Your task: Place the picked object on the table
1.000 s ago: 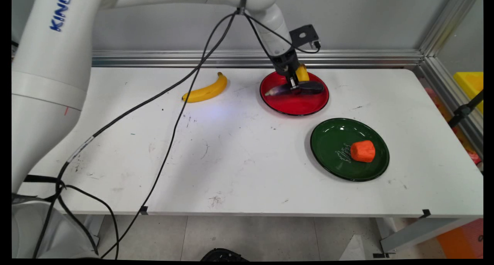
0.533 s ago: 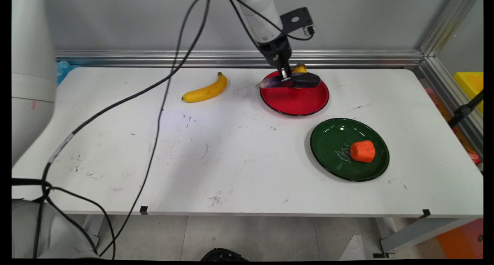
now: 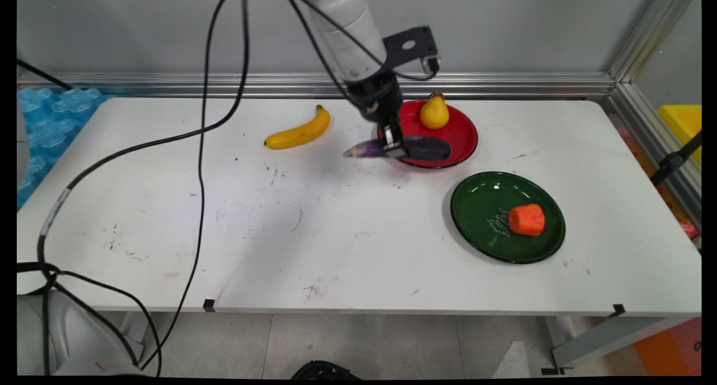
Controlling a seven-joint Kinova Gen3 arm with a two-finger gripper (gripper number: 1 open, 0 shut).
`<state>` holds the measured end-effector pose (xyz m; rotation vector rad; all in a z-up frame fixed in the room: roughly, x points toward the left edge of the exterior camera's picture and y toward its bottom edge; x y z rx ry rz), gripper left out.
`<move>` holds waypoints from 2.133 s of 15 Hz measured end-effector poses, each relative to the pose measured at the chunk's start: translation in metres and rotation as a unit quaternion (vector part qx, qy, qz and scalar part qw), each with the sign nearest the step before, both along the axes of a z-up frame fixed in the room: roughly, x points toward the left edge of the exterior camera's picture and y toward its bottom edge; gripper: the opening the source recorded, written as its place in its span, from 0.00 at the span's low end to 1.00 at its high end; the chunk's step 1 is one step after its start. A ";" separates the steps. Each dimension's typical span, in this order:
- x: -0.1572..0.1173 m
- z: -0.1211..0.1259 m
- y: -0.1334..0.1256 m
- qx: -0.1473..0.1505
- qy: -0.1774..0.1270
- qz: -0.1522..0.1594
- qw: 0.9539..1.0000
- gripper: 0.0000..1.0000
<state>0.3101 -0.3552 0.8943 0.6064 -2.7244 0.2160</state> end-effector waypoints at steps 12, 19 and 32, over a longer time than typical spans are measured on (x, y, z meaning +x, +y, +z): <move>-0.052 -0.026 0.103 0.029 -0.012 -0.035 0.999 0.00; -0.072 -0.069 0.107 0.044 -0.028 -0.031 0.998 0.00; -0.084 -0.110 0.086 0.048 -0.026 -0.044 0.997 1.00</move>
